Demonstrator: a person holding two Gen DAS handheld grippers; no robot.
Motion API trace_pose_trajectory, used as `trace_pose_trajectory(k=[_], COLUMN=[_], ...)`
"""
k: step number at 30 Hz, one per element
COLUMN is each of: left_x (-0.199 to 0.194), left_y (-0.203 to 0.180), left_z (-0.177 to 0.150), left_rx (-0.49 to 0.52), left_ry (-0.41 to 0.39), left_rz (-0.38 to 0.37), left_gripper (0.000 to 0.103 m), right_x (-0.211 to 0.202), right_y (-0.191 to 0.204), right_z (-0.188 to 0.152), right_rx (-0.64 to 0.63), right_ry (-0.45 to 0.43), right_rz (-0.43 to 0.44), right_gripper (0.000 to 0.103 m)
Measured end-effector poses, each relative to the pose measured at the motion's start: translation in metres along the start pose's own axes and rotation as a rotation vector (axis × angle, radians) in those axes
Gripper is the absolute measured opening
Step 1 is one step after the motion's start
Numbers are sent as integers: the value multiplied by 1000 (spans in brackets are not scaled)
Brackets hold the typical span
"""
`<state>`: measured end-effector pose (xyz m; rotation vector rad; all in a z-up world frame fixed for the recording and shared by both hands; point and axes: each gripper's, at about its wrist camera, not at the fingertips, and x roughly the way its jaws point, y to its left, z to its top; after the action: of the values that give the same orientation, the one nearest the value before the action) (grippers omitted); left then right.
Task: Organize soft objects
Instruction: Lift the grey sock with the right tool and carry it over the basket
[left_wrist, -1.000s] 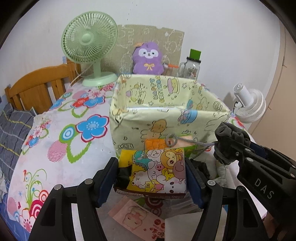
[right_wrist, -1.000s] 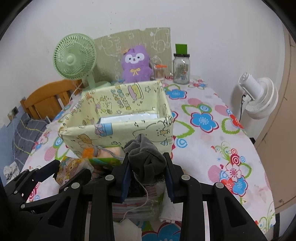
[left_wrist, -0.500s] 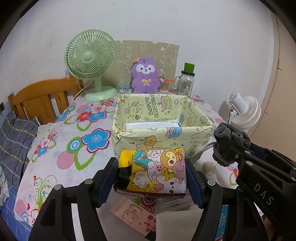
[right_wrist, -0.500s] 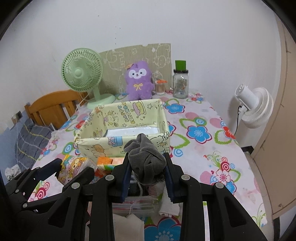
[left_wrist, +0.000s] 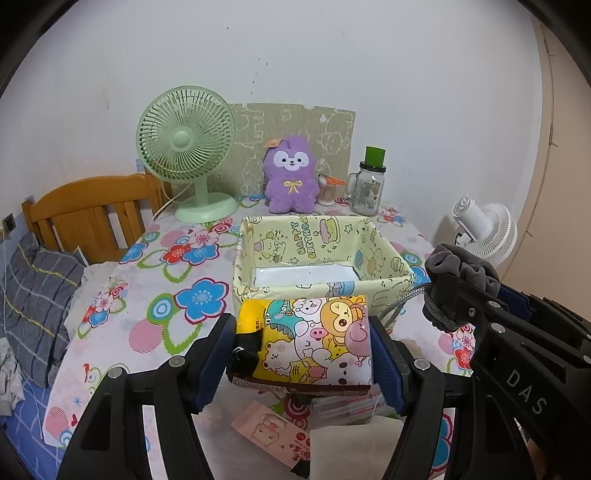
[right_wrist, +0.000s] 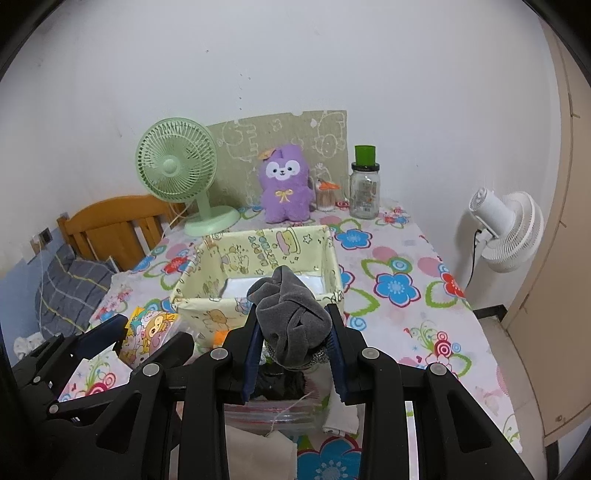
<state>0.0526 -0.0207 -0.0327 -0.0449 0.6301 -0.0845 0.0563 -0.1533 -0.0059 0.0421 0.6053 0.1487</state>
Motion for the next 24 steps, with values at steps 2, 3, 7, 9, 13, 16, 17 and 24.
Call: trace_pose_trajectory(k=[2,3,7,9,13,16,17,24], left_x=[-2,-3,-4,-4,-3,0,1,12], left_y=[-1,-1,-2,-2,-2,-3,-3,-1], left_z=[3,5,11,14,19,25,26,39], left_rx=[4,5,8,12,16,20,20,20], left_ry=[-4,-8,-19,-22,-23,-24,-24,-26], left_rz=[6,6,7,6,4,3,3,9], left_gripper=[72,72,72,72,72,72,72,72], right_x=[-1,-1,-3,-3,-1,1,2,14], right_y=[0,1,1,1,0,-1,-2,-3], right_z=[2,5,11,14,19,24,26,38], right_rx=[0,-1,-2,0,4,8,8,11], right_ry=[-2,-6,-18,-21,-22,-23,-23,-23], right_rz=[3,4,0,-3,-9,-15,-17,-16], right_gripper=[35,35,35,35,35,35,35,35])
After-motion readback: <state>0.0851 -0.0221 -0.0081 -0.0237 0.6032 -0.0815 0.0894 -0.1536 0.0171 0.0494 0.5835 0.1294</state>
